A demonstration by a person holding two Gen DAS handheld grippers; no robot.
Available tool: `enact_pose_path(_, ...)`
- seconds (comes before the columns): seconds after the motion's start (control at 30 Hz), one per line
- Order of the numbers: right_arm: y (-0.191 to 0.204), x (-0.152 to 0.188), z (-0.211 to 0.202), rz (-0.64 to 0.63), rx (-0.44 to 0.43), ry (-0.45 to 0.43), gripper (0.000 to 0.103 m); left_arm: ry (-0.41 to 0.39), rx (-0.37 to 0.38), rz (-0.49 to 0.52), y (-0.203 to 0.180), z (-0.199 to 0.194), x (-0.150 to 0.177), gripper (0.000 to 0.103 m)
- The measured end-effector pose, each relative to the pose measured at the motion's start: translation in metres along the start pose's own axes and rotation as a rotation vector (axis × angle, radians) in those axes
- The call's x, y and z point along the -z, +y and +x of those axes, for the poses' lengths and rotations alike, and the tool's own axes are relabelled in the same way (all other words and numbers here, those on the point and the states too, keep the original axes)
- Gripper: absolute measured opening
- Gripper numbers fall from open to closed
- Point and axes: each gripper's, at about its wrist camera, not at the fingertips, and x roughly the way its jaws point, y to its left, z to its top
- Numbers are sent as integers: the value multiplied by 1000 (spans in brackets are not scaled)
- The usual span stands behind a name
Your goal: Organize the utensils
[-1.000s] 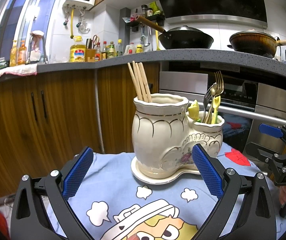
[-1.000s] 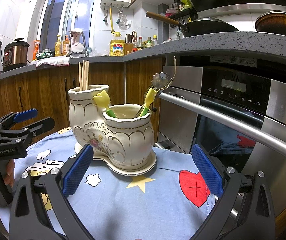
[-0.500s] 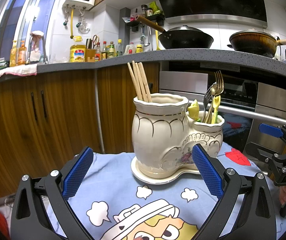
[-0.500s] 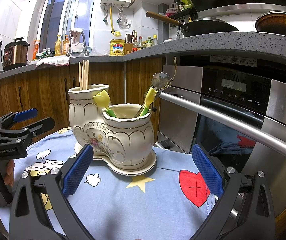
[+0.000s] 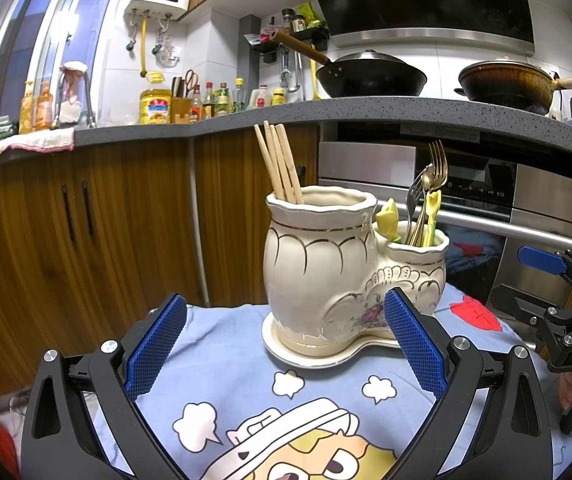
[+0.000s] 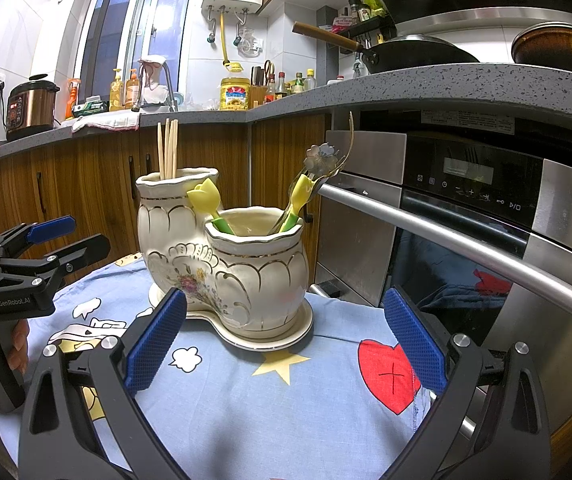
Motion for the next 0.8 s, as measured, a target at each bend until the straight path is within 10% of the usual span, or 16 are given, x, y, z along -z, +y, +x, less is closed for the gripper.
enact_pose_path(0.8, 0, -1, 0, -2, -1, 2, 98, 10, -3, 9, 0, 3, 3, 98)
